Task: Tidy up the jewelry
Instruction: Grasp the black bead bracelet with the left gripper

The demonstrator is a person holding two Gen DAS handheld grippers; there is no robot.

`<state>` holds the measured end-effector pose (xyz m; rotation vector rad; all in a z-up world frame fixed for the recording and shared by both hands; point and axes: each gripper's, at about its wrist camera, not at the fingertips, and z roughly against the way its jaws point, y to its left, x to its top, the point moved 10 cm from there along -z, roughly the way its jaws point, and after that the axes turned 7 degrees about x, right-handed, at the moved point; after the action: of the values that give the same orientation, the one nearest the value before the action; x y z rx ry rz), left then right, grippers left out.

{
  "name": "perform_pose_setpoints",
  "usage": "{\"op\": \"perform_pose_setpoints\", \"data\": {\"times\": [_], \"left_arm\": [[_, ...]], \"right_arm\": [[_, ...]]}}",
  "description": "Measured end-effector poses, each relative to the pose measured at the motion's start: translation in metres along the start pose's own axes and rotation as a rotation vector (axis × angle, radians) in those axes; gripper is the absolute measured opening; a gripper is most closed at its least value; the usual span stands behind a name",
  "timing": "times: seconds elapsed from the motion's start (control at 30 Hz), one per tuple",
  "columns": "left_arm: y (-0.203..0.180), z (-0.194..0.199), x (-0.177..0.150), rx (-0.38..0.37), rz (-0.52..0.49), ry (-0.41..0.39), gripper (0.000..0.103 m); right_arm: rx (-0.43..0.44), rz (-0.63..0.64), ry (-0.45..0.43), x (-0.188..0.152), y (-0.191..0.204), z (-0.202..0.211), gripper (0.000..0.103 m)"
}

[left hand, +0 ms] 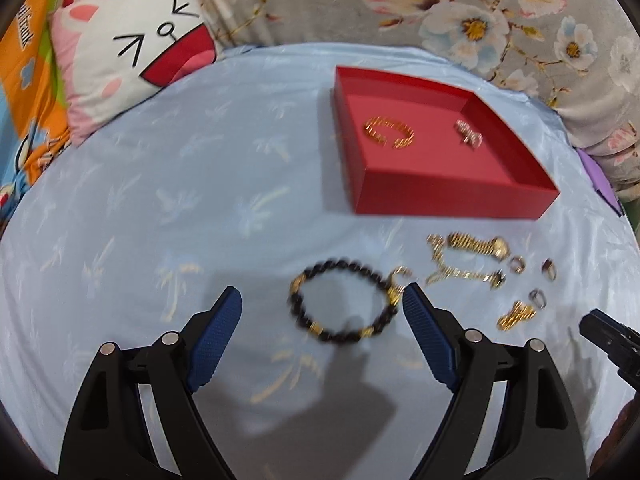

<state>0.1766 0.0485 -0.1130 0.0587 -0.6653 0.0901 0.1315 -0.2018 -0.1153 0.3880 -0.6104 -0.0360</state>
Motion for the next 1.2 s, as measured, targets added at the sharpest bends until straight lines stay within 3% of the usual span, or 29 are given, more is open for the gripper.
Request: {"op": "perform_pose_setpoints", "data": {"times": [0.17,0.33,0.7,0.8,0.93,0.97,1.2], "left_arm": [[0.007,-0.004,-0.020,0.015,0.008,0.027,0.080],[0.018,-0.010,-0.018,0.034,0.039,0.024,0.078],[0.008,-0.026,-0.006,0.064,0.001,0.007,0.062],[0.002,-0.028,-0.002,0.073,-0.021,-0.005,0.050],[-0.002,-0.028,0.001,0.048,-0.022,-0.005,0.021],[-0.003,-0.027,0.001,0.032,-0.019,0.000,0.009],[-0.014,-0.019,-0.007,-0.080,0.011,0.032,0.007]], "right_arm": [[-0.034,0.047,0.021,-0.022,0.008,-0.002,0.044],[-0.026,0.075,0.031,-0.030,0.019,-0.005,0.044],[-0.033,0.116,0.036,-0.029,0.032,-0.012,0.044],[-0.033,0.123,0.038,-0.027,0.033,-0.015,0.044],[-0.038,0.138,0.029,-0.023,0.037,-0.017,0.044],[-0.036,0.139,0.028,-0.022,0.038,-0.017,0.044],[-0.033,0.174,0.008,-0.012,0.046,-0.021,0.044]]}}
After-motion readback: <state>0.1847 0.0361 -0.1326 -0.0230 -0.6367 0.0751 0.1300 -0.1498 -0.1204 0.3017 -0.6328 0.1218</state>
